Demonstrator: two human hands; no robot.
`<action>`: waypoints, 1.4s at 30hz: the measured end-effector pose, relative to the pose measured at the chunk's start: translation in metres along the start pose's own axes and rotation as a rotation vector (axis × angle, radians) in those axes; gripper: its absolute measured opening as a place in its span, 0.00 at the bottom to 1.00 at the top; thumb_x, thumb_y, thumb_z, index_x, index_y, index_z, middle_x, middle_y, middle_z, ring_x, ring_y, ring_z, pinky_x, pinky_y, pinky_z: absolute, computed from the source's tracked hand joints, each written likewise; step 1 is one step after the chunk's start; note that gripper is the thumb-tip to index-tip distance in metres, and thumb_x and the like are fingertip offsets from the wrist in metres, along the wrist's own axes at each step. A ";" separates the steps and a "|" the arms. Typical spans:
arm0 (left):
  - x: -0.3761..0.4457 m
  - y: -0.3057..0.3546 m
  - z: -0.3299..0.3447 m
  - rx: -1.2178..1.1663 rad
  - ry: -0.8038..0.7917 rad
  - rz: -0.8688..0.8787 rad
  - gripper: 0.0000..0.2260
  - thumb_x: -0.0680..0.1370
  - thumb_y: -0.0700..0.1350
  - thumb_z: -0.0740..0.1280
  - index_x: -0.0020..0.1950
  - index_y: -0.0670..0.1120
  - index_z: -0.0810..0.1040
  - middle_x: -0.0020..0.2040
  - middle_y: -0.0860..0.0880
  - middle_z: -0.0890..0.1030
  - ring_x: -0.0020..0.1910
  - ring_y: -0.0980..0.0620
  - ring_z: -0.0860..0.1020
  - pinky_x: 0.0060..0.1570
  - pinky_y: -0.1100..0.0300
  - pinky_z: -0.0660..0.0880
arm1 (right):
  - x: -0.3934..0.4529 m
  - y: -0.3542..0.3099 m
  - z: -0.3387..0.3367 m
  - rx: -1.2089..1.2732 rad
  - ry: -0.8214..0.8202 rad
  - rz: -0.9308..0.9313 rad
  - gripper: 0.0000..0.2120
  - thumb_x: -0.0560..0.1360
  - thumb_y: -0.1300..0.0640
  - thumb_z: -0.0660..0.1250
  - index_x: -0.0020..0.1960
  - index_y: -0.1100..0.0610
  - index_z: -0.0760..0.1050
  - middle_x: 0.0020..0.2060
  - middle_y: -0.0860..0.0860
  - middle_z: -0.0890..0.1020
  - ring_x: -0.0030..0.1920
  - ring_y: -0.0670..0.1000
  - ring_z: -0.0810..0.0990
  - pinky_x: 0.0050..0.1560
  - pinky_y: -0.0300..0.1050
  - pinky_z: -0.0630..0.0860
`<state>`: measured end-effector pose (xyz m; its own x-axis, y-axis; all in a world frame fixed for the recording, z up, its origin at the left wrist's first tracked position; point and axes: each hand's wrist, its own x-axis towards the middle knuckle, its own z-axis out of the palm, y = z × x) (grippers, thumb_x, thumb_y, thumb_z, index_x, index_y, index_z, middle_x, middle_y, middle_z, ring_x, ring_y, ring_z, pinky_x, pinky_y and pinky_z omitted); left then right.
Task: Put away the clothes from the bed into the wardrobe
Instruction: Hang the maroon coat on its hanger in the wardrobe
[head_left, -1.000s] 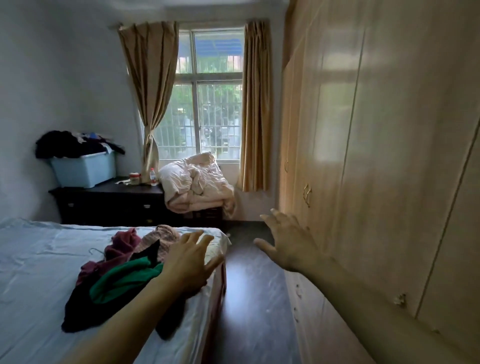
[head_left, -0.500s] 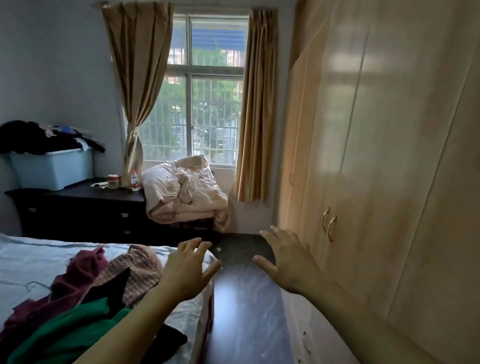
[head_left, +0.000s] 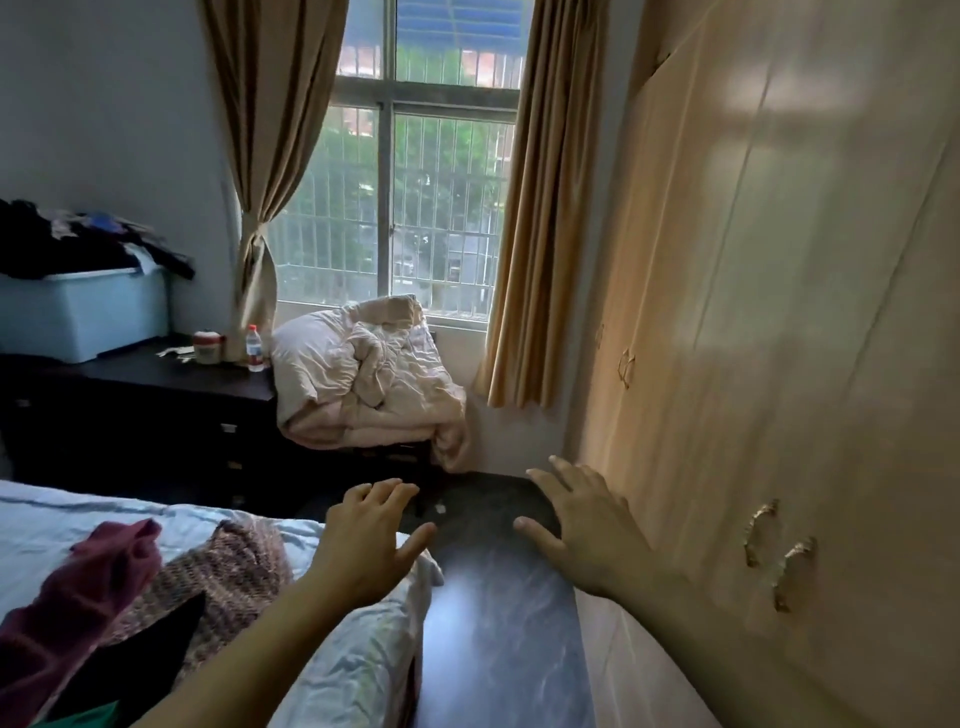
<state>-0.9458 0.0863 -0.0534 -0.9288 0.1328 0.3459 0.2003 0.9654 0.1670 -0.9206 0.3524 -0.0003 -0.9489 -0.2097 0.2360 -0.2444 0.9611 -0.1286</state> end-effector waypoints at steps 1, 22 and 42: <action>0.017 -0.001 0.009 0.006 -0.003 -0.001 0.38 0.70 0.72 0.43 0.73 0.56 0.68 0.74 0.54 0.70 0.71 0.46 0.68 0.64 0.49 0.70 | 0.020 0.011 0.009 0.002 -0.003 -0.009 0.32 0.78 0.32 0.53 0.78 0.42 0.53 0.79 0.48 0.54 0.79 0.54 0.53 0.76 0.58 0.58; 0.401 -0.035 0.183 0.188 -0.076 -0.127 0.32 0.73 0.68 0.50 0.71 0.54 0.72 0.71 0.46 0.74 0.68 0.39 0.72 0.61 0.43 0.73 | 0.439 0.187 0.137 0.030 -0.101 -0.171 0.32 0.78 0.33 0.56 0.78 0.43 0.55 0.80 0.49 0.53 0.79 0.54 0.51 0.76 0.57 0.57; 0.691 -0.186 0.316 0.161 -0.131 -0.423 0.28 0.78 0.65 0.56 0.75 0.55 0.65 0.76 0.51 0.66 0.74 0.48 0.63 0.68 0.49 0.66 | 0.837 0.199 0.268 0.138 -0.153 -0.437 0.32 0.77 0.33 0.56 0.77 0.44 0.57 0.78 0.47 0.59 0.77 0.52 0.58 0.73 0.55 0.63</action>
<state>-1.7232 0.0696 -0.1371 -0.9519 -0.2628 0.1575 -0.2459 0.9619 0.1193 -1.8166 0.3204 -0.0868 -0.7675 -0.6224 0.1534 -0.6410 0.7464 -0.1786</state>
